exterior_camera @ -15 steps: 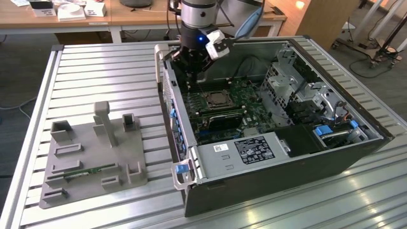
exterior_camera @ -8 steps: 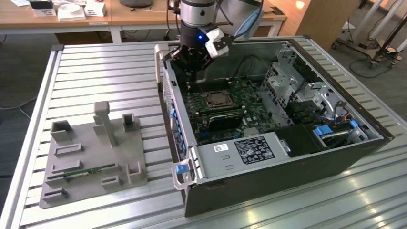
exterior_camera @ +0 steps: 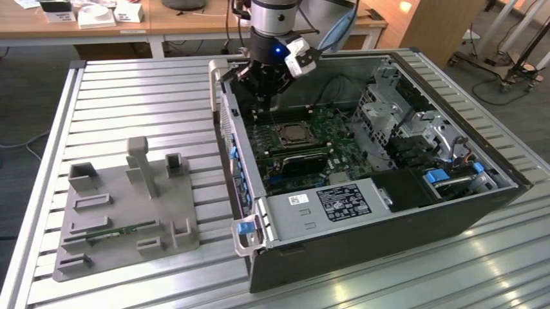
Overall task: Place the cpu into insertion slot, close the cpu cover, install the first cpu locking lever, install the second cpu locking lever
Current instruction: 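Install the first cpu locking lever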
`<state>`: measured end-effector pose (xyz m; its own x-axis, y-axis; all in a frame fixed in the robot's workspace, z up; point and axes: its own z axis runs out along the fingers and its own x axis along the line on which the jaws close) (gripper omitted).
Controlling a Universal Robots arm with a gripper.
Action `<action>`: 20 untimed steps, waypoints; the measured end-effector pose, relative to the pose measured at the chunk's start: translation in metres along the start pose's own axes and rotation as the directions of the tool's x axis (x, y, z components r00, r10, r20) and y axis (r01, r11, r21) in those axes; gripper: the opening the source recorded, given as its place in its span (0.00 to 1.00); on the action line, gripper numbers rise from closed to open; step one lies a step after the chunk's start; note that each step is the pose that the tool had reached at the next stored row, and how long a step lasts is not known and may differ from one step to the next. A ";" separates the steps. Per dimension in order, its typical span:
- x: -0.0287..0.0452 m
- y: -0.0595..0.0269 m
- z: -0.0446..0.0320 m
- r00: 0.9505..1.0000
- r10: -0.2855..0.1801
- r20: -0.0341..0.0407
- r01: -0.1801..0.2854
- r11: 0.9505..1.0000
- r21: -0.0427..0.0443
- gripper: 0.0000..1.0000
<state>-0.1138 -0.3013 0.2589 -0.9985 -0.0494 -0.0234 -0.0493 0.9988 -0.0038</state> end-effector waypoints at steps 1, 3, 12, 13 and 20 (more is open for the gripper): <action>-0.0014 -0.0001 0.0000 1.000 -0.003 0.000 0.003 1.000 0.000 0.10; -0.0044 -0.0002 0.0001 1.000 -0.010 0.000 0.010 1.000 0.000 0.10; -0.0272 -0.0013 0.0013 1.000 -0.027 0.000 0.027 1.000 -0.001 0.10; -0.0299 -0.0014 0.0015 1.000 -0.028 0.000 0.028 1.000 -0.001 0.10; -0.0461 -0.0019 0.0041 0.999 -0.036 0.000 0.036 0.999 -0.001 0.10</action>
<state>-0.0675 -0.3009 0.2559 -0.9961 -0.0854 -0.0233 -0.0854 0.9963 -0.0038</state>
